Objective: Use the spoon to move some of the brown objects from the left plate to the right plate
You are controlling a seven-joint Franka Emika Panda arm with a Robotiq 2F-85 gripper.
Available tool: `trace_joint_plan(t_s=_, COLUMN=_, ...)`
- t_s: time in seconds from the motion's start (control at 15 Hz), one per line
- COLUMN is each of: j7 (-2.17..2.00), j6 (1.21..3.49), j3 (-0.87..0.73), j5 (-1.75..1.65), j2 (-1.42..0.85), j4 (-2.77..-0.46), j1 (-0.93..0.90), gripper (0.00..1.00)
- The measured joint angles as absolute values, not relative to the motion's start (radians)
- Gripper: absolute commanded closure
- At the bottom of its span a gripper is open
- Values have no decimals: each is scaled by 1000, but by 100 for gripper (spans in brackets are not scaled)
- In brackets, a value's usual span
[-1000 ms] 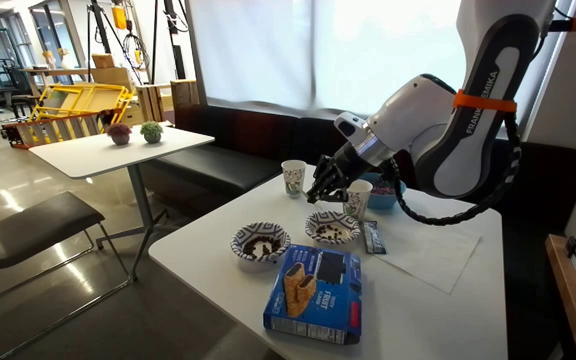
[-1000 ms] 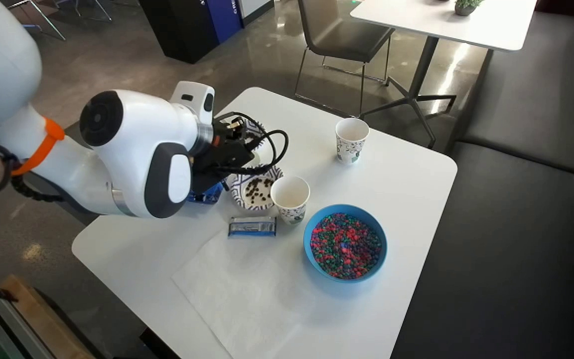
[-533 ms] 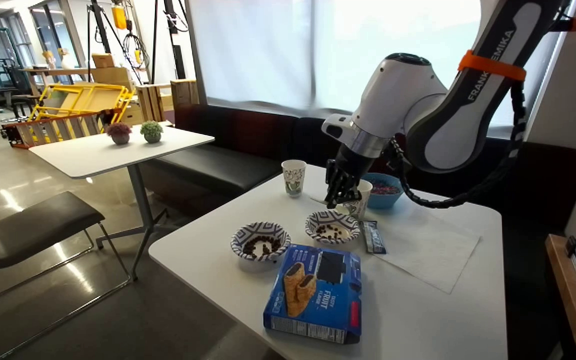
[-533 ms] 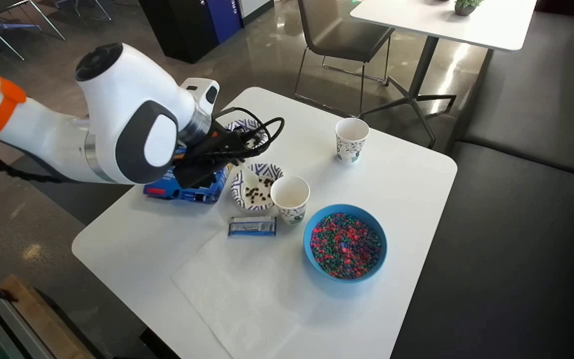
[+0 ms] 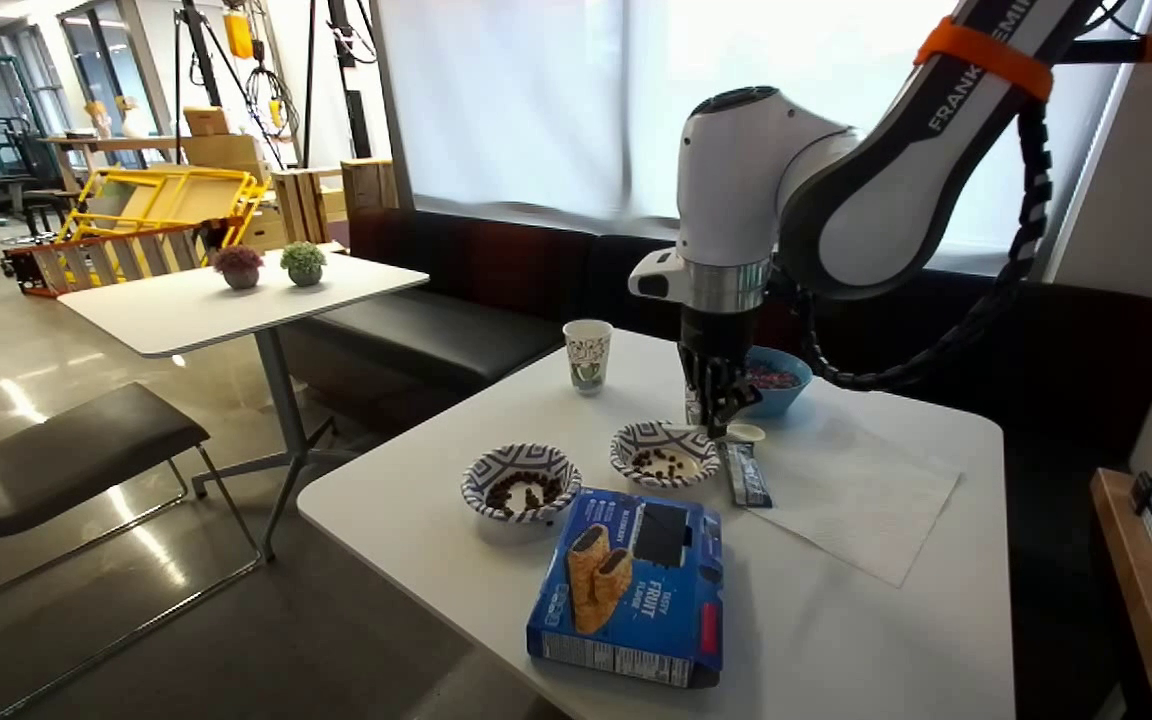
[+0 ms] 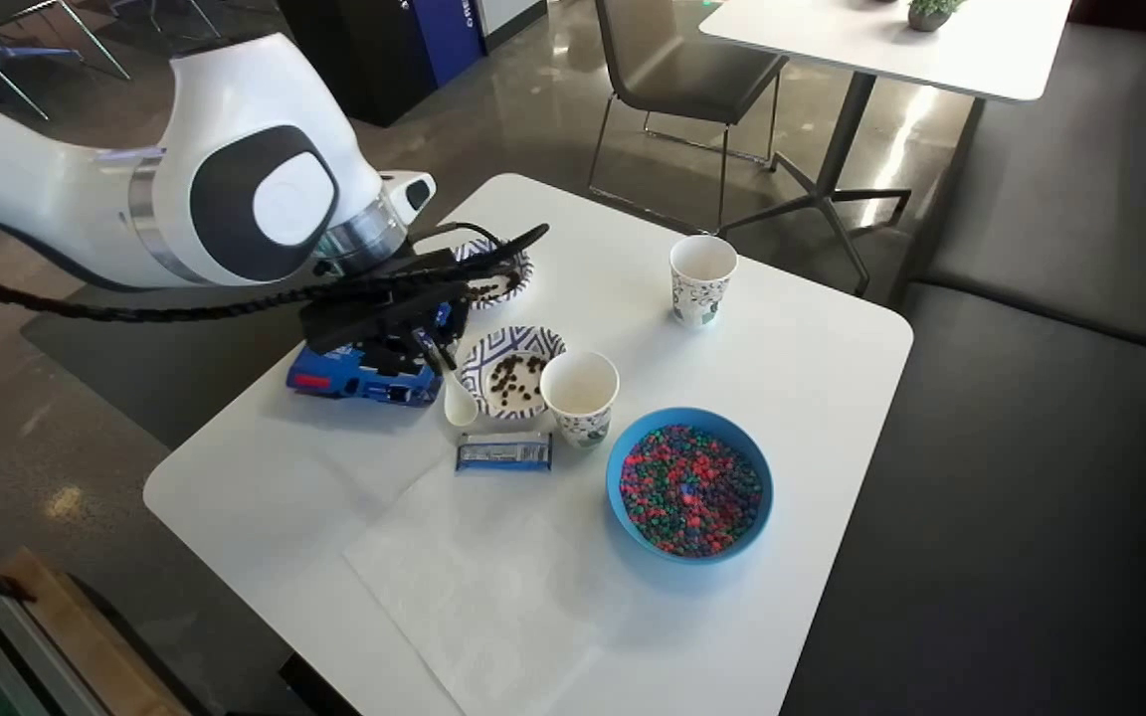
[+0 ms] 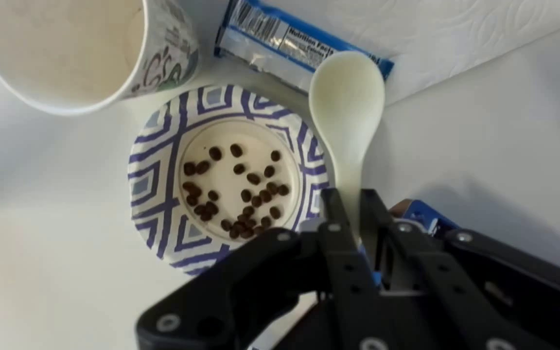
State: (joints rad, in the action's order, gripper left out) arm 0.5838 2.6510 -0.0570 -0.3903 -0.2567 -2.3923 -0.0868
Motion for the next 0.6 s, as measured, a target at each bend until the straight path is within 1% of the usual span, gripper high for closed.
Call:
trace_joint_plan(t_s=0.33, j7=584, j6=2533, j3=-58, j5=-392, j2=-306, j4=-2329, j1=-8, gripper=97)
trace_joint_plan(t_s=0.6, j7=617, j6=2505, j3=-54, j5=-391, j2=-362, j4=-2304, j1=43, gripper=97)
